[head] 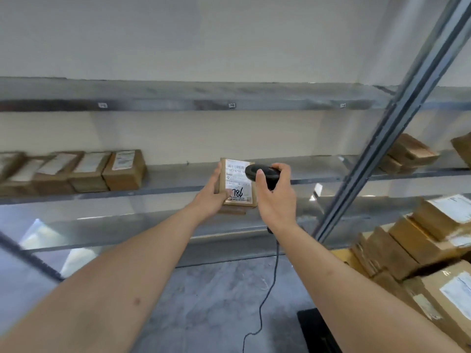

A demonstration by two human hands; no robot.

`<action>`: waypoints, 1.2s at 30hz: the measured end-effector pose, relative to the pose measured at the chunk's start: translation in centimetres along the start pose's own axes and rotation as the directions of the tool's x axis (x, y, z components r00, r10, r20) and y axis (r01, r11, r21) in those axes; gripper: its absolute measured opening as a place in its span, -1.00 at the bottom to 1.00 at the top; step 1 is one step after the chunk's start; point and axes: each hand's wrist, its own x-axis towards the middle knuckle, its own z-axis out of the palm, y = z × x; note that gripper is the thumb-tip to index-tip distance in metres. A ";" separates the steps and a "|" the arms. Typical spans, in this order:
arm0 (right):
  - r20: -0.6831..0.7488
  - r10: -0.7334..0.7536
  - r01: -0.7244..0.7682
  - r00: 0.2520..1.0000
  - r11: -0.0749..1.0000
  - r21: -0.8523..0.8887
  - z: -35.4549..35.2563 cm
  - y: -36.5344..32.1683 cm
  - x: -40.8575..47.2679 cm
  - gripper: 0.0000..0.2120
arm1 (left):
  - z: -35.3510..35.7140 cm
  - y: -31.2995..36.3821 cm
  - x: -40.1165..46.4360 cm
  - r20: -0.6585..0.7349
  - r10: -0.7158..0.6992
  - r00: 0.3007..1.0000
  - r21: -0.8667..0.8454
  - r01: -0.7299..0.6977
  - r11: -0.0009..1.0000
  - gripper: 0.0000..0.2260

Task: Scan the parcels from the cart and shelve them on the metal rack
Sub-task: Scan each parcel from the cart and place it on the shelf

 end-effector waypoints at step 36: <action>0.252 0.179 -0.135 0.951 0.974 -0.180 41.4 -0.1 18.1 -0.66 | -28.7 -18.3 20.5 -0.233 -0.444 0.865 -0.037 0.448 0.893 -0.31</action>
